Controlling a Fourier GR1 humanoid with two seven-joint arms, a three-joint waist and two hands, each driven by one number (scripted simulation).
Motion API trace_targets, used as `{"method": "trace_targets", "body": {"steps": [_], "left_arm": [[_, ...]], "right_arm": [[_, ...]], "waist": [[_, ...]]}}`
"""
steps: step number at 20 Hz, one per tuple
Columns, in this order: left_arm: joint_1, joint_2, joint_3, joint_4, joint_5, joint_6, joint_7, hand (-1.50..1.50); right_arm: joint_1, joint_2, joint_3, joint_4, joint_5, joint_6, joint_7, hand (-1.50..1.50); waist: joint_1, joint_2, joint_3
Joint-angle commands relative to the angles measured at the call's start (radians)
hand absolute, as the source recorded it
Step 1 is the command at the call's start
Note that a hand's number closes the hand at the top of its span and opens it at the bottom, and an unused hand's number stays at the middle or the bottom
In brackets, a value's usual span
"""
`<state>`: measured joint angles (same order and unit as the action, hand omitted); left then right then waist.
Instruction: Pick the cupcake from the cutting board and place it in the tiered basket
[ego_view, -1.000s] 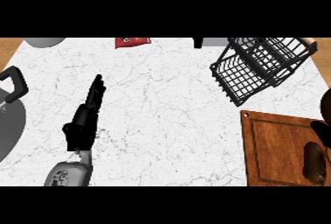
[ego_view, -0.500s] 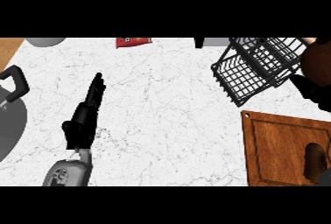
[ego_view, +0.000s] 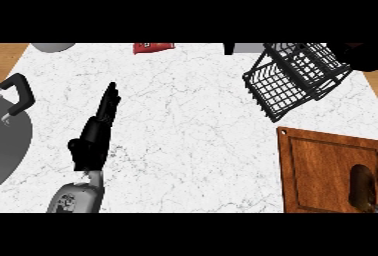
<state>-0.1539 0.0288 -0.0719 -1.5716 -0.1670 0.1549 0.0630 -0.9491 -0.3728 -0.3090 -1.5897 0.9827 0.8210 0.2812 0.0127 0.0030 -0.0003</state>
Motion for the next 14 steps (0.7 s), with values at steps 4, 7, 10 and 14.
{"method": "trace_targets", "body": {"steps": [4, 7, 10, 14], "left_arm": [[0.018, 0.004, -0.004, 0.007, -0.004, -0.012, -0.026, 0.00], [0.006, -0.001, 0.000, -0.015, -0.013, 0.004, -0.008, 0.00], [0.030, -0.021, -0.028, -0.032, -0.024, 0.021, 0.010, 0.00], [0.022, -0.007, -0.002, 0.008, -0.009, 0.008, -0.029, 0.00]], "right_arm": [[-0.017, -0.108, 0.070, 0.299, 0.082, -0.230, -0.157, 1.50], [-0.058, -0.124, 0.040, 0.429, 0.066, -0.269, -0.191, 1.50], [-0.048, 0.019, -0.090, 0.382, -0.028, -0.234, 0.000, -1.50], [-0.046, -0.018, -0.151, 0.475, -0.103, -0.257, -0.074, -1.50]], "waist": [[0.004, 0.003, 0.000], [0.005, 0.003, 0.000], [0.000, -0.002, 0.000], [-0.003, 0.000, 0.000]]}}
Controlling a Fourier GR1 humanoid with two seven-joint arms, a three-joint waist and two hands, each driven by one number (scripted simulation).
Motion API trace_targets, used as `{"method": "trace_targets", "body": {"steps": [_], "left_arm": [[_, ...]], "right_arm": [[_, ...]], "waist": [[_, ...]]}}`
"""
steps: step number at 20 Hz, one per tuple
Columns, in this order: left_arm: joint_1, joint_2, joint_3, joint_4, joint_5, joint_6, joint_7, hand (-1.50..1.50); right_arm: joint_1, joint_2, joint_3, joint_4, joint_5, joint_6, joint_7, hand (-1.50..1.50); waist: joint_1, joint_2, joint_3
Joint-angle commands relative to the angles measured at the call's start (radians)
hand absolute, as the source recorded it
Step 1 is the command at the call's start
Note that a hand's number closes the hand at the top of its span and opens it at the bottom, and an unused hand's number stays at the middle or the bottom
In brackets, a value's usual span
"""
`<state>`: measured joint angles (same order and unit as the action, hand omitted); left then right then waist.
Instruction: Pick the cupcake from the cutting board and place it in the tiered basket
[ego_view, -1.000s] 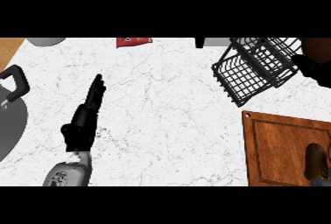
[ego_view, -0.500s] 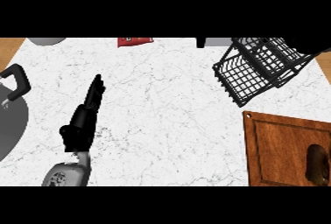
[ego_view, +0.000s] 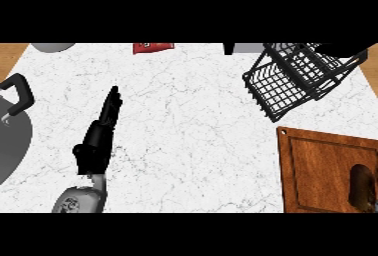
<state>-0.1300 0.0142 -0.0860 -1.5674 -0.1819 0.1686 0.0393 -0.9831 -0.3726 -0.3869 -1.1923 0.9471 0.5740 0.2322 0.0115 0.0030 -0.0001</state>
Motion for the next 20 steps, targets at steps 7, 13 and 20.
{"method": "trace_targets", "body": {"steps": [7, 13, 20], "left_arm": [[-0.005, 0.019, 0.033, 0.001, 0.032, -0.023, 0.008, 0.00], [-0.013, 0.017, 0.026, -0.011, 0.017, -0.015, 0.017, 0.00], [0.001, -0.010, 0.002, 0.001, -0.017, 0.021, 0.004, 0.00]], "right_arm": [[-0.038, -0.025, -0.254, 0.087, -0.205, -0.122, 0.003, -1.50], [-0.039, -0.173, -0.382, 0.149, -0.263, -0.106, 0.121, -1.50], [0.117, -0.423, -0.603, 0.353, -0.421, -0.013, -0.078, -1.50]], "waist": [[-0.014, -0.003, 0.000], [-0.018, -0.005, 0.000], [-0.019, 0.000, 0.003]]}}
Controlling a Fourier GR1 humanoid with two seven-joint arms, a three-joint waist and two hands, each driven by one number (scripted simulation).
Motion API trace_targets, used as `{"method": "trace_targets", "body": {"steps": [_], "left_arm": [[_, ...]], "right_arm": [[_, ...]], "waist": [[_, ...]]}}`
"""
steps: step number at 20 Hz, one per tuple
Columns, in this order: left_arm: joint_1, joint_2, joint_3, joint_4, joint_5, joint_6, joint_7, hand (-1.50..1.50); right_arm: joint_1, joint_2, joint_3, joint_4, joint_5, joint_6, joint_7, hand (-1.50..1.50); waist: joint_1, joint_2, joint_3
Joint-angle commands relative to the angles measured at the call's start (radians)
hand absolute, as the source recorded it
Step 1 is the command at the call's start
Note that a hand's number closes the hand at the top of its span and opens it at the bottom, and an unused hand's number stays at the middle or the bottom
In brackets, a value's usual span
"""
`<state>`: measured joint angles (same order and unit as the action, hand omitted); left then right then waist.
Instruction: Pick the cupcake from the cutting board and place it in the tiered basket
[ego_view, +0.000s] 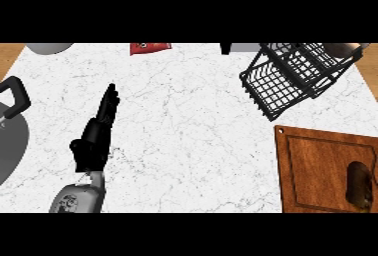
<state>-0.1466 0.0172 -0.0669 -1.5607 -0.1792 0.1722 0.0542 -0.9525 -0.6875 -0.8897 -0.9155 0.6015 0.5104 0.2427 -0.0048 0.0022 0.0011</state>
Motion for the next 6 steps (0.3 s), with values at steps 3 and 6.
{"method": "trace_targets", "body": {"steps": [3, 6], "left_arm": [[-0.022, 0.019, 0.019, -0.019, 0.009, -0.011, 0.026, 0.00], [0.004, 0.001, -0.009, -0.012, -0.006, -0.005, 0.012, 0.00]], "right_arm": [[0.176, -0.239, -0.148, 0.166, -0.107, 0.131, -0.183, -1.50], [0.257, -0.322, -0.195, 0.286, -0.145, 0.190, -0.279, -1.50]], "waist": [[-0.004, 0.003, 0.002], [0.004, 0.004, 0.002]]}}
